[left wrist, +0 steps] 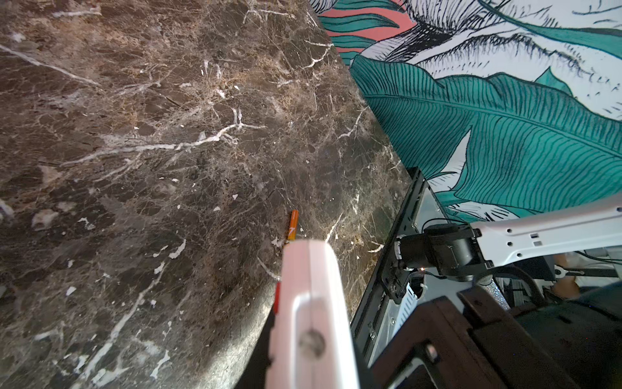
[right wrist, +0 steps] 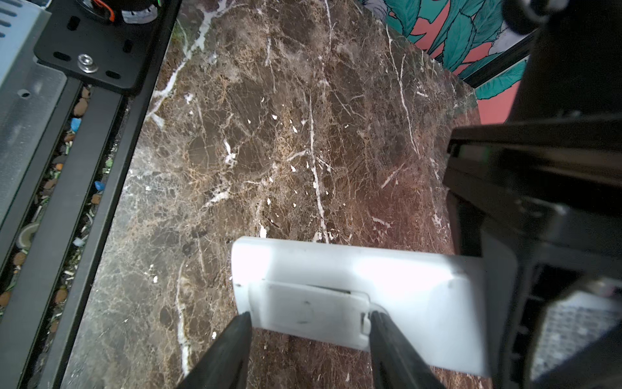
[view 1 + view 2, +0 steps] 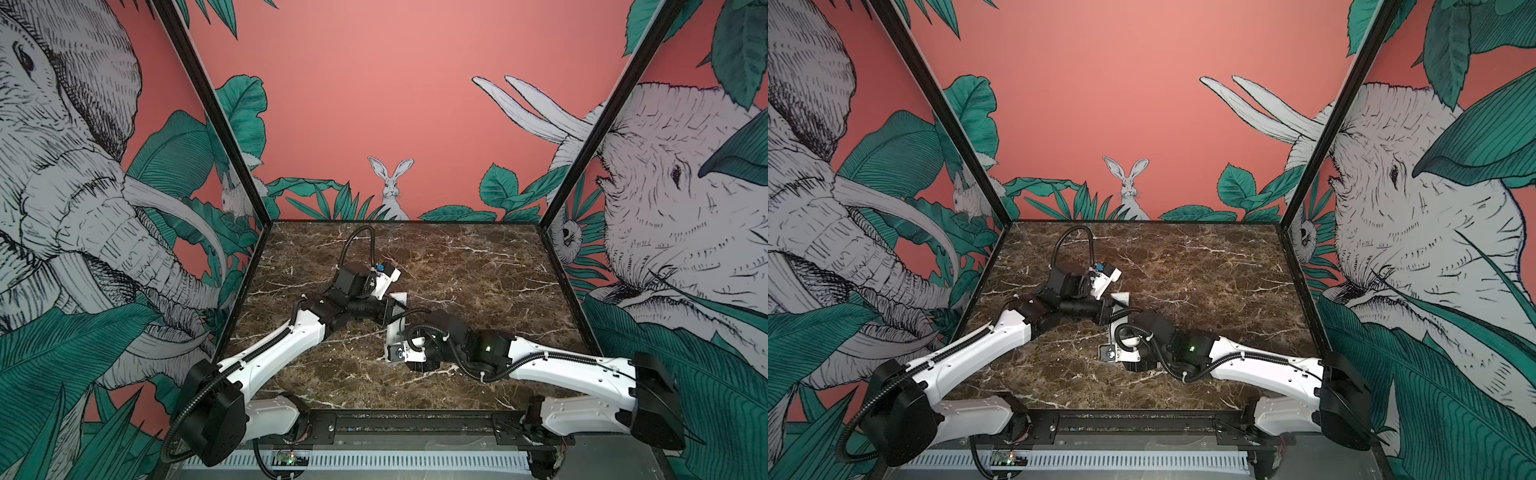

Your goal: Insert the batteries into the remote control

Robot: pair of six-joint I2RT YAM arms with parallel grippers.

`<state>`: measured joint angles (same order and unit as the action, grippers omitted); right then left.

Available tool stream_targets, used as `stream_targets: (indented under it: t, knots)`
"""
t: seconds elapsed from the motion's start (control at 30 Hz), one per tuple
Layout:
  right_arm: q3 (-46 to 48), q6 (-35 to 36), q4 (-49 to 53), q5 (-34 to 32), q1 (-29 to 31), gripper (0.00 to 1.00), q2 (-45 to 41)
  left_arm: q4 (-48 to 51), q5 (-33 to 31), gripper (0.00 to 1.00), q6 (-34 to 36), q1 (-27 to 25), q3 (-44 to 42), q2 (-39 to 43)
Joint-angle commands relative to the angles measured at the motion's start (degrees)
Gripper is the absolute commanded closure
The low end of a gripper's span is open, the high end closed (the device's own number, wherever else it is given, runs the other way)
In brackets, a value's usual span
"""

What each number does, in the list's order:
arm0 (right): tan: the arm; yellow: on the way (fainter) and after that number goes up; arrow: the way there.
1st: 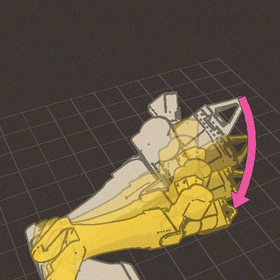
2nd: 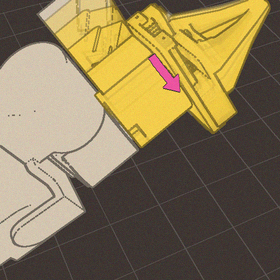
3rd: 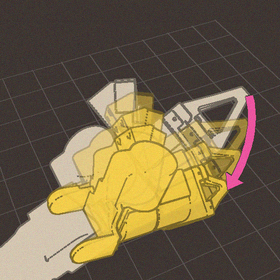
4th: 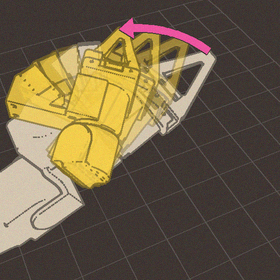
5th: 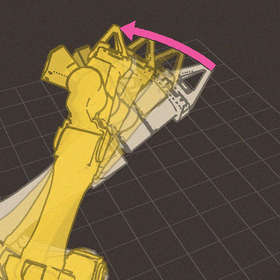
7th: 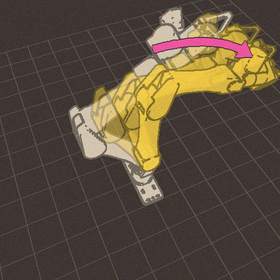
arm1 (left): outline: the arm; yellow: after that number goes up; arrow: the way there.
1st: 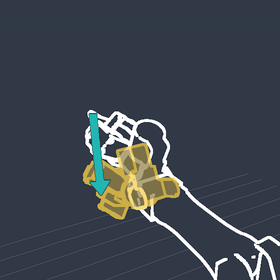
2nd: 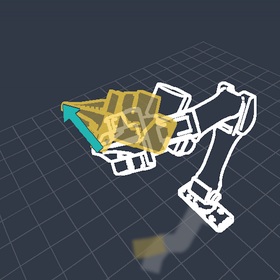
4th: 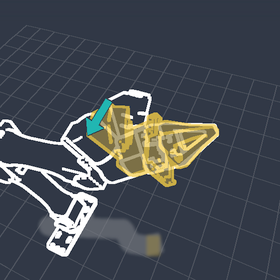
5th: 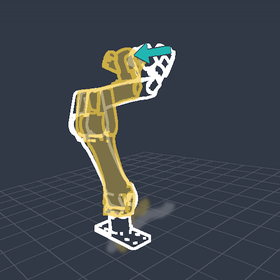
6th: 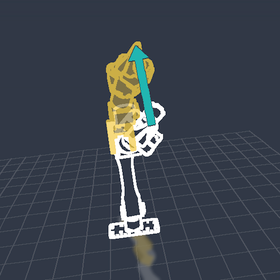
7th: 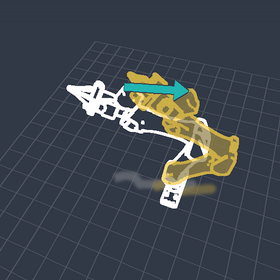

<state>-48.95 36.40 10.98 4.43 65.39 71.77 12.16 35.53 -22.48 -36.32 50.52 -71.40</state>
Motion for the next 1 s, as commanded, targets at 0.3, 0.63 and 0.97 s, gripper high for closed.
stream_targets:
  t: [0.3, 0.63, 0.97]
  knots:
    - [1.8, -6.9, -3.9, -2.6, 0.1, 0.25, -5.8, -4.3, -5.0, 1.00, -1.9, 0.3, 1.2, 2.6]
    - [-1.9, -28.0, -4.1, -4.0, -6.8, 0.20, -8.0, -6.8, -13.2, 1.00, -6.6, 0.3, -0.1, 2.7]
    - [-0.1, -50.0, -9.0, 13.2, -19.2, 0.17, -6.8, -9.7, -23.0, 1.00, -12.5, 0.3, -2.7, 2.8]
